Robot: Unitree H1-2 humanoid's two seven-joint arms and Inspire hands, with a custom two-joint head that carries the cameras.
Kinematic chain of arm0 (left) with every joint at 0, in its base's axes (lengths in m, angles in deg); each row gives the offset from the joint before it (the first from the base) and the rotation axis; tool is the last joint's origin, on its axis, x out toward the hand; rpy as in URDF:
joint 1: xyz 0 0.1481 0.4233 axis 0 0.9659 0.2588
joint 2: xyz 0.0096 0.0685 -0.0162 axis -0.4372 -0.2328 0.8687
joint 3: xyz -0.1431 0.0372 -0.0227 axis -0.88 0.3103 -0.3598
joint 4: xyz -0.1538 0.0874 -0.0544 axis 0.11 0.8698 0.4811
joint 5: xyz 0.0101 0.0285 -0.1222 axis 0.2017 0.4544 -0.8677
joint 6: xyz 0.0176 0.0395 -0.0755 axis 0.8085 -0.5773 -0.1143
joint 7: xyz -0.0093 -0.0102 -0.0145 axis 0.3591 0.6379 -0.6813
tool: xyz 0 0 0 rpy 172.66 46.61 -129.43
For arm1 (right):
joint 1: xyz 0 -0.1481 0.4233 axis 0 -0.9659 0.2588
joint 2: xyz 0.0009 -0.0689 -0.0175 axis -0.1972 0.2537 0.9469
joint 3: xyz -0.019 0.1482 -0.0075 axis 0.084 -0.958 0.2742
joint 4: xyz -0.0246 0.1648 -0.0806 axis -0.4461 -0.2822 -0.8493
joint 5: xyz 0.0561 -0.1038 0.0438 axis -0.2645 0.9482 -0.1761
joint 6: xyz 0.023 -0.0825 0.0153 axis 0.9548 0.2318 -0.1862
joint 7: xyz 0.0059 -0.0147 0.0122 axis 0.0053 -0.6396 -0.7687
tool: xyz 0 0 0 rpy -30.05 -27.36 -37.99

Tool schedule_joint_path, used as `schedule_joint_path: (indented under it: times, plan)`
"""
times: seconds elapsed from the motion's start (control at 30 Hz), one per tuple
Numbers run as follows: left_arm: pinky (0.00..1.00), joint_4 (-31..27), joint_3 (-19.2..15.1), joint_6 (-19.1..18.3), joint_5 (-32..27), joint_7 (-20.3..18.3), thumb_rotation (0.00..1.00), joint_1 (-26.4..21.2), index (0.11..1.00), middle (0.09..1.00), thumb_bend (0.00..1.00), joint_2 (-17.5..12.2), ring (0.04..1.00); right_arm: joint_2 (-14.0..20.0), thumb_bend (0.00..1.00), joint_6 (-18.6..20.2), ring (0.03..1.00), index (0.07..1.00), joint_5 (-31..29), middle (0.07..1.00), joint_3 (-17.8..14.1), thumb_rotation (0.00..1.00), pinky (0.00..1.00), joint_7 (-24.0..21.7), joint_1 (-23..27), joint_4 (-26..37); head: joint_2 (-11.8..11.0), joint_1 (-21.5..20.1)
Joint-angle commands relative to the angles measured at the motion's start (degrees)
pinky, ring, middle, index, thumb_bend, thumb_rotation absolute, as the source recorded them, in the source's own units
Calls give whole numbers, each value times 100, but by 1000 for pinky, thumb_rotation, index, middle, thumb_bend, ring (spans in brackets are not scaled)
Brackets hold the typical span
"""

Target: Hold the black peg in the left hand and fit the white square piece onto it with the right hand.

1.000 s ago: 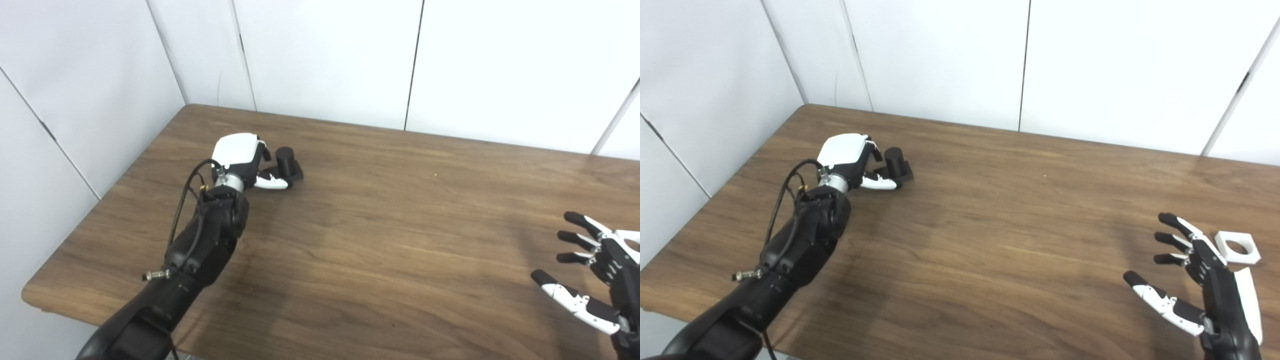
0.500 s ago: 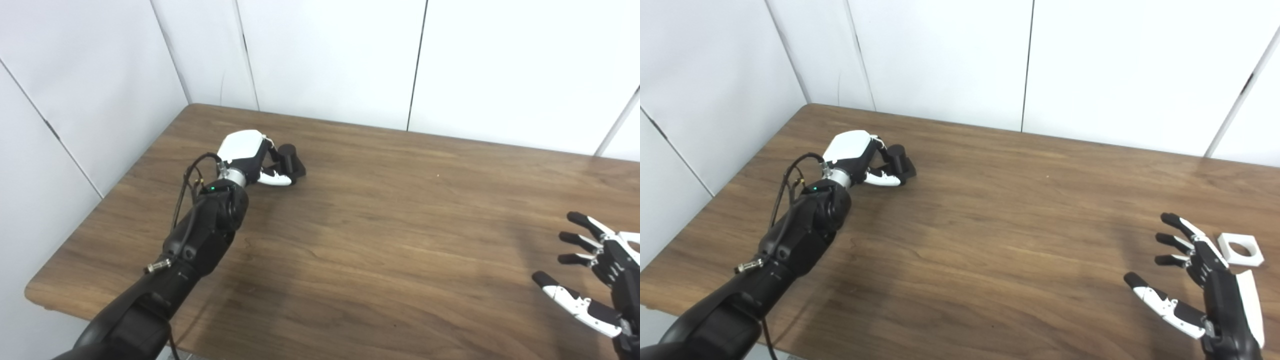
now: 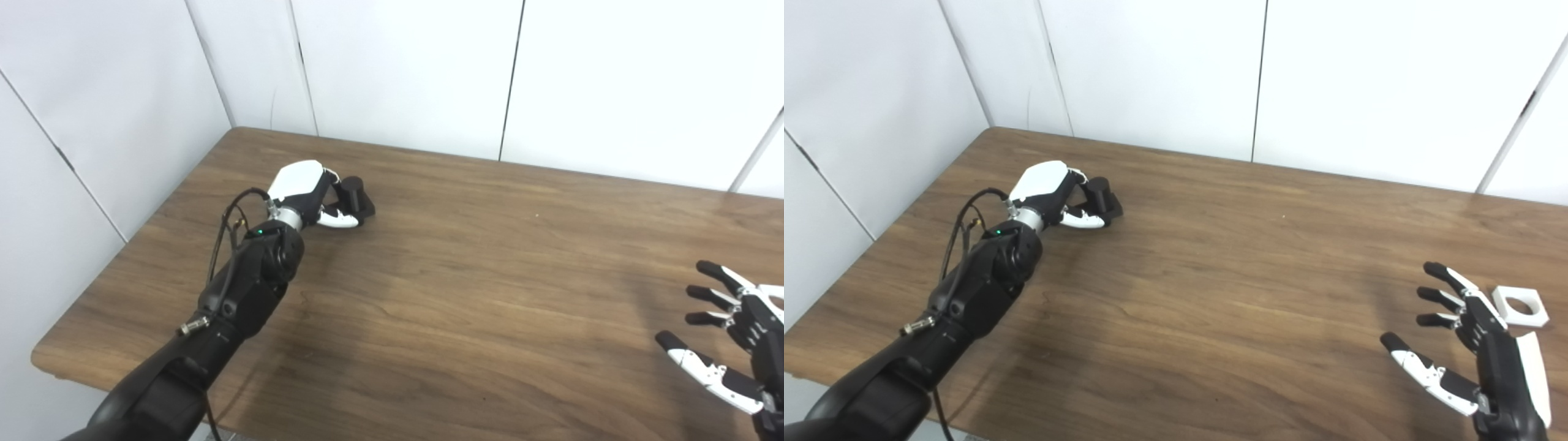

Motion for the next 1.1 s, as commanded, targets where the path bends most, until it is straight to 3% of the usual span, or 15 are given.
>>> schedule_joint_path:
  times: [0.0,0.07,0.17,0.4,0.77,0.9,1.07]
  plan:
    - [856,200,46,-24,-87,-156,193,66,524,873,596,-67,908,24,483,-151,761,806,6,873,-52,0,596,67,112,200,6,-8]
    - [860,200,4,24,-243,-173,96,84,496,878,524,-55,914,22,483,-111,756,805,26,870,-55,0,600,67,117,226,12,-29]
    - [825,168,-29,113,-463,-221,79,112,492,879,517,-45,922,23,479,-64,756,805,43,870,-65,0,595,69,130,249,13,-33]
    - [837,179,-21,402,-680,-62,72,199,489,863,520,-29,915,19,471,-56,762,809,3,875,-69,0,606,41,138,254,17,-31]
    - [864,189,-21,527,-793,54,72,231,486,860,520,-28,913,36,463,-12,759,813,18,878,-68,0,615,26,164,284,33,-38]
    - [849,178,12,603,-897,-51,75,227,488,865,519,-61,913,26,461,-22,762,812,16,879,-54,0,612,34,166,271,34,-63]
    - [857,92,-129,811,-1445,-326,79,256,488,874,521,-39,922,15,458,-52,765,811,51,877,-38,0,603,51,160,228,17,-97]
